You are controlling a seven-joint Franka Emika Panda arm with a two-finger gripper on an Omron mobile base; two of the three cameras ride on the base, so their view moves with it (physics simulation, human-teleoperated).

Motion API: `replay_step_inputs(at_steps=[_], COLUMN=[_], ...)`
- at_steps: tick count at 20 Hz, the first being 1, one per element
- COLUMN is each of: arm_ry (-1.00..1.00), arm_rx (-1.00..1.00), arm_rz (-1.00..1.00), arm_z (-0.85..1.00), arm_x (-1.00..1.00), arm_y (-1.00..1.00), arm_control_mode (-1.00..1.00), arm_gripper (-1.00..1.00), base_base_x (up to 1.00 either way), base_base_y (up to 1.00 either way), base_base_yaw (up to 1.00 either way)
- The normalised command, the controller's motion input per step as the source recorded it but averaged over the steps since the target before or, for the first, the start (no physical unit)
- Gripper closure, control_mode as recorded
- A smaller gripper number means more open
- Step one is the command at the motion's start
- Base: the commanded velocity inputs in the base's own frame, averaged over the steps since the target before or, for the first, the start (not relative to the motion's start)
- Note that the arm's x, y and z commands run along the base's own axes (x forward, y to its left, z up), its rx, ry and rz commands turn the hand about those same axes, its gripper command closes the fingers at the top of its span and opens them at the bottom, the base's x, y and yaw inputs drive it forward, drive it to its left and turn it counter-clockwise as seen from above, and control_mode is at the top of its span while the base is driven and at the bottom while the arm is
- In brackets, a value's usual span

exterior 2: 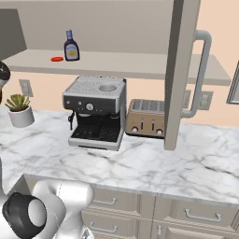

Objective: The dining table condiment station is running low on condiment bottle. Refill the condiment station by opening the cabinet and taking the condiment bottle from the cabinet and placing it on the dining table.

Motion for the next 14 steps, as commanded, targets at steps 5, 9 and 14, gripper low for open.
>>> replay_step_inputs(at_steps=[5,9,14], arm_ry=[-0.35,-0.32,-0.21], arm_rx=[-0.08,-0.13,-0.04], arm_rz=[-0.01,-0.22,-0.37], arm_z=[0.0,0.02,0.17], arm_x=[0.0,0.01,0.01], arm_y=[-1.0,-0.96,-0.82], arm_control_mode=[-1.0,-1.0,-1.0], arm_gripper=[-1.0,-1.0,-1.0], base_base_x=[0.0,0.0,0.0], base_base_y=[0.0,0.0,0.0], base_base_yaw=[0.0,0.0,0.0])
